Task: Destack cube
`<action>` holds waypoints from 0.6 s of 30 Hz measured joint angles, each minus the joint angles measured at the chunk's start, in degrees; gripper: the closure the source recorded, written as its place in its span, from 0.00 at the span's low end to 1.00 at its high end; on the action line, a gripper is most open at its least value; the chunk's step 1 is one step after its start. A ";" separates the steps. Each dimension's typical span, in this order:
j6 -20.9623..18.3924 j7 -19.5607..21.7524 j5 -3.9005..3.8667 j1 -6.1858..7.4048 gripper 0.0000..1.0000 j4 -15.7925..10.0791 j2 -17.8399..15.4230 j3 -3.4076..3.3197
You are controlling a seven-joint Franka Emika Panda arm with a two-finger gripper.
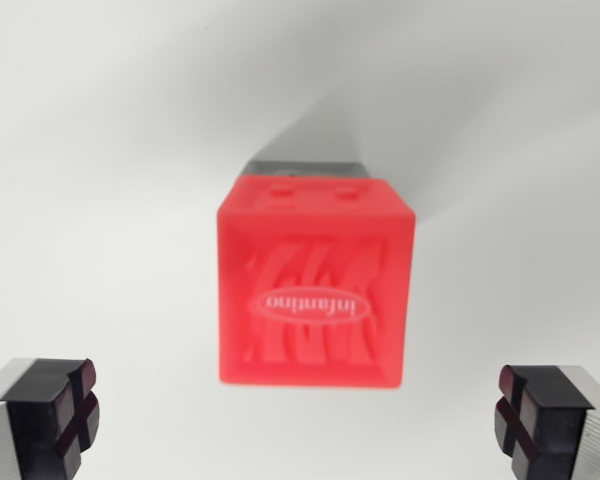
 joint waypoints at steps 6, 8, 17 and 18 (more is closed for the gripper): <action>2.60 0.08 -0.05 0.02 0.00 -0.09 2.40 -0.04; 3.52 0.11 -0.08 0.03 0.00 -0.09 3.36 -0.08; 6.49 0.19 -0.18 0.16 0.00 0.05 6.49 -0.25; 6.62 0.20 -0.18 0.17 0.00 0.06 6.63 -0.27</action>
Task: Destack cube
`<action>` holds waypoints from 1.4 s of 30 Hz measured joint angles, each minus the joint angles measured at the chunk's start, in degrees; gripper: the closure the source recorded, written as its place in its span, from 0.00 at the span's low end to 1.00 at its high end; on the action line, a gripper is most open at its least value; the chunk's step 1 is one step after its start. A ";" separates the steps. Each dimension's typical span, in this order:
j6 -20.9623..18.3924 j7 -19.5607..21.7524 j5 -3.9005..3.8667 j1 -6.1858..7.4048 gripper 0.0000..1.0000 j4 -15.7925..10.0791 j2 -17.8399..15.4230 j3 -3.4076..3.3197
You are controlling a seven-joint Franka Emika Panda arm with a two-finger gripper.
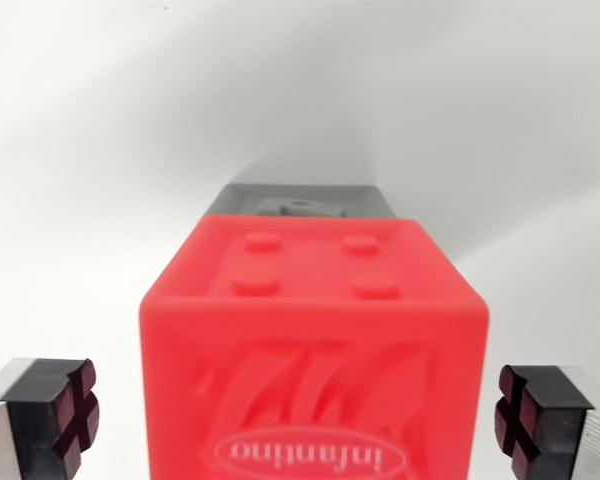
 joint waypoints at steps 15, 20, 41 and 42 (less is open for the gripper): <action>1.69 0.02 -0.01 0.14 1.00 0.31 1.91 -0.18; 1.69 0.02 -0.01 0.14 1.00 0.32 1.91 -0.18; 1.69 0.03 -0.01 0.14 1.00 0.33 1.91 -0.19; 1.69 0.03 -0.01 0.14 1.00 0.33 1.91 -0.19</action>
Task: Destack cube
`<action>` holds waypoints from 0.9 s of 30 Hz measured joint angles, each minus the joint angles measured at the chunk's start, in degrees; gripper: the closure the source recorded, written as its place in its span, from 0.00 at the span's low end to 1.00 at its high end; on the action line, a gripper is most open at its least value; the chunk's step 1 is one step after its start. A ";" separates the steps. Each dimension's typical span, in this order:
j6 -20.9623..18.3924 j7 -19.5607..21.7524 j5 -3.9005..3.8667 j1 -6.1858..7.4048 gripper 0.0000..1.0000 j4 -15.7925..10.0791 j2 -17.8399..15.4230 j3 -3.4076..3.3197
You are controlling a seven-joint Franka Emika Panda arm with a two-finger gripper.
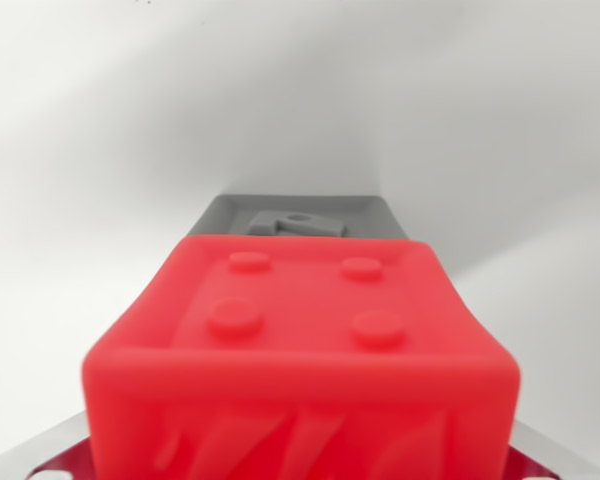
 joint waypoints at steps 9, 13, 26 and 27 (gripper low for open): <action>-0.02 0.00 0.00 -0.01 1.00 0.00 -0.03 0.00; -0.13 0.00 0.00 -0.01 1.00 0.00 -0.23 0.00; -1.69 -0.01 0.00 -0.01 1.00 -0.24 -2.12 0.01; -1.79 -0.01 0.00 -0.01 1.00 -0.25 -2.24 0.01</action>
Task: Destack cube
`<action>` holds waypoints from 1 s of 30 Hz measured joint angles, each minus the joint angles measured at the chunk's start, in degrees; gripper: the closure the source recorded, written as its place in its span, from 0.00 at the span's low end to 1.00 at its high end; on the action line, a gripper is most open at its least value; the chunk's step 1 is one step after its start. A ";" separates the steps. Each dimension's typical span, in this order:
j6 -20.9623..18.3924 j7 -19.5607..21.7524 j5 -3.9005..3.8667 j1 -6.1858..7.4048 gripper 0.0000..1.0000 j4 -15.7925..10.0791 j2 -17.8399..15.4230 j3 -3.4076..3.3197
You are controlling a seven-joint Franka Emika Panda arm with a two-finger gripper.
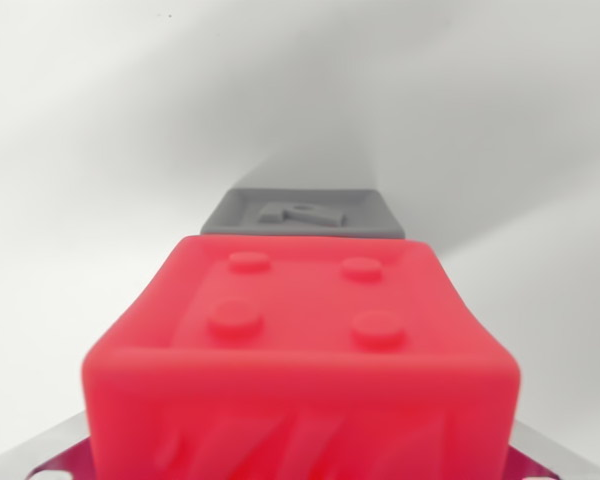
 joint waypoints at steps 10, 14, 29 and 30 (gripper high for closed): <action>-1.99 -0.02 0.04 0.00 1.00 -0.21 -2.24 0.04; -2.87 -0.03 0.06 0.00 1.00 -0.26 -3.20 0.06; -7.31 -0.10 0.23 0.00 1.00 -0.26 -7.71 0.12; -7.63 -0.11 0.24 0.00 1.00 -0.24 -8.04 0.13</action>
